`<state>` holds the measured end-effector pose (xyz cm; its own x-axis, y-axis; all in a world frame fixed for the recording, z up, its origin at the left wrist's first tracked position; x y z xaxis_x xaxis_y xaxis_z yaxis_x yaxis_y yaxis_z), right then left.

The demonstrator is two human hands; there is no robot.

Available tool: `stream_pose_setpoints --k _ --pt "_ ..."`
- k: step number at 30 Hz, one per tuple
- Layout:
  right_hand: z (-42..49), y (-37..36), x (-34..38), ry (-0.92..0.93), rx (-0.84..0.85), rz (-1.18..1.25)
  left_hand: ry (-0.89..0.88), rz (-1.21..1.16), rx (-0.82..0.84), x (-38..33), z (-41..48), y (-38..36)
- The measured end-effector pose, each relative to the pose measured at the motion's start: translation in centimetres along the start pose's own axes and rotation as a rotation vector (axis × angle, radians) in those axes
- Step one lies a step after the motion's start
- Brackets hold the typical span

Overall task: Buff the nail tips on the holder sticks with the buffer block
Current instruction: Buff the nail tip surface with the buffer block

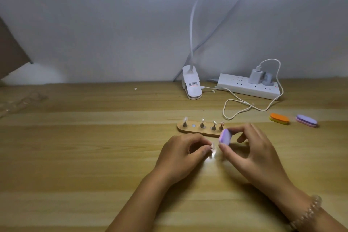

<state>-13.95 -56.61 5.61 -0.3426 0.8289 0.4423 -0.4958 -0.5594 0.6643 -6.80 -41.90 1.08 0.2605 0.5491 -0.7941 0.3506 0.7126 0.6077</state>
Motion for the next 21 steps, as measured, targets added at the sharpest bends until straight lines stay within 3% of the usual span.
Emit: stream_pose_setpoints --k 5,9,12,21 --pt "-0.4 -1.8 1.7 0.112 0.146 0.098 -0.006 -0.001 0.001 -0.2 -0.2 0.2" --pt "-0.2 -1.5 1.1 0.074 0.117 0.018 0.010 -0.019 -0.019 0.1 -0.2 0.4" --pt "0.0 -1.9 2.3 0.188 0.110 -0.003 -0.001 -0.044 0.004 -0.1 -0.3 0.3" --pt "-0.7 -2.9 1.4 0.080 0.279 -0.110 0.030 -0.143 -0.001 0.3 -0.1 0.4"
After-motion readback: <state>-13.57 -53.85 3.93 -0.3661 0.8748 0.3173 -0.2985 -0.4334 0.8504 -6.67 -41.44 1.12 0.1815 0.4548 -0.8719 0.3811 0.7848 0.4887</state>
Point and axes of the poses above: each hand's wrist, its own z-axis towards the middle knuckle, its own y-axis out of the back of the hand, x = y × z, the point moved 10 cm from there along z, towards the middle knuckle, and after that the axes turned 15 degrees about y, right-handed, at the moved point
